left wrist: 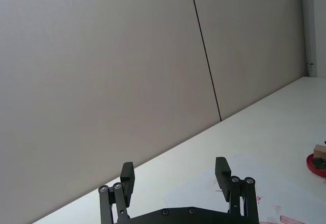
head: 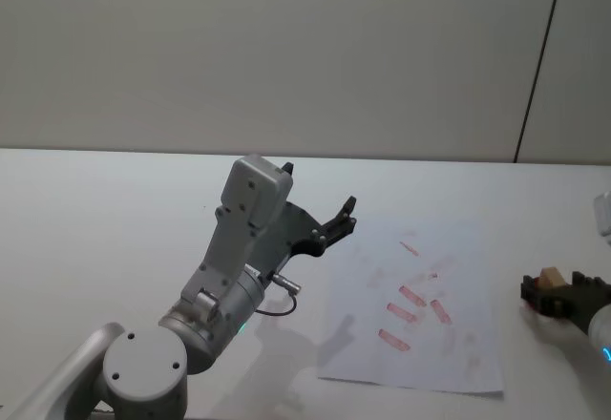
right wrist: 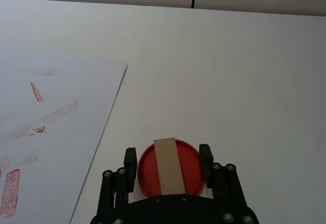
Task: Use the one hand to pick up the stamp and affix it onto the A4 paper.
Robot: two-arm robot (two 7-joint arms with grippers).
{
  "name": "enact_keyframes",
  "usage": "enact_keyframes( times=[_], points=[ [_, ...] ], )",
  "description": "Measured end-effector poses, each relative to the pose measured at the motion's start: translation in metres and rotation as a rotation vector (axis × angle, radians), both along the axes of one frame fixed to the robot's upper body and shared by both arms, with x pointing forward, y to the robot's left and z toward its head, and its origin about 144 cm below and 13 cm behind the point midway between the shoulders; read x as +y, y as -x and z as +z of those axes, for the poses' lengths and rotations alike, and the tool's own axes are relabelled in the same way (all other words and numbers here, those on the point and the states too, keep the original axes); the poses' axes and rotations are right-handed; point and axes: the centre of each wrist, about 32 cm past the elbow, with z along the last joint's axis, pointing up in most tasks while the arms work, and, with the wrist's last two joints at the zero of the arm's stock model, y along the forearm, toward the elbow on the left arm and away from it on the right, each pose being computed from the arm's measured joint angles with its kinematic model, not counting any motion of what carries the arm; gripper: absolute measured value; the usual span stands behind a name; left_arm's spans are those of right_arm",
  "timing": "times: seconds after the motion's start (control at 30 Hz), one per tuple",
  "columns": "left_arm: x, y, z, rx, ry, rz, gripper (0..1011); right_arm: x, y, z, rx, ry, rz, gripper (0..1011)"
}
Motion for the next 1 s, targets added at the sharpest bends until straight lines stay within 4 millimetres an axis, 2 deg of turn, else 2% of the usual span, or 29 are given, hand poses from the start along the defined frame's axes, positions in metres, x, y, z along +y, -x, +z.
enact_keyframes(
  times=[0.03,0.1,0.13,0.37,0.4,0.57,1.0],
  points=[
    [0.0,0.0,0.0,0.0,0.0,0.0,1002,0.0,0.0,0.0,0.0,0.0,0.0,762],
    [0.0,0.0,0.0,0.0,0.0,0.0,1002,0.0001,-0.0001,-0.0001,0.0,0.0,0.0,706],
    [0.0,0.0,0.0,0.0,0.0,0.0,1002,0.0002,-0.0001,-0.0002,0.0,0.0,-0.001,644],
    [0.0,0.0,0.0,0.0,0.0,0.0,1002,0.0003,-0.0003,-0.0004,0.0,0.0,-0.001,475],
    [0.0,0.0,0.0,0.0,0.0,0.0,1002,0.0003,-0.0004,-0.0005,0.0,0.0,-0.002,405],
    [0.0,0.0,0.0,0.0,0.0,0.0,1002,0.0004,-0.0005,-0.0005,0.0,-0.001,-0.002,233],
    [0.0,0.0,0.0,0.0,0.0,0.0,1002,0.0005,-0.0006,-0.0005,0.0,-0.002,-0.002,219]
  ],
)
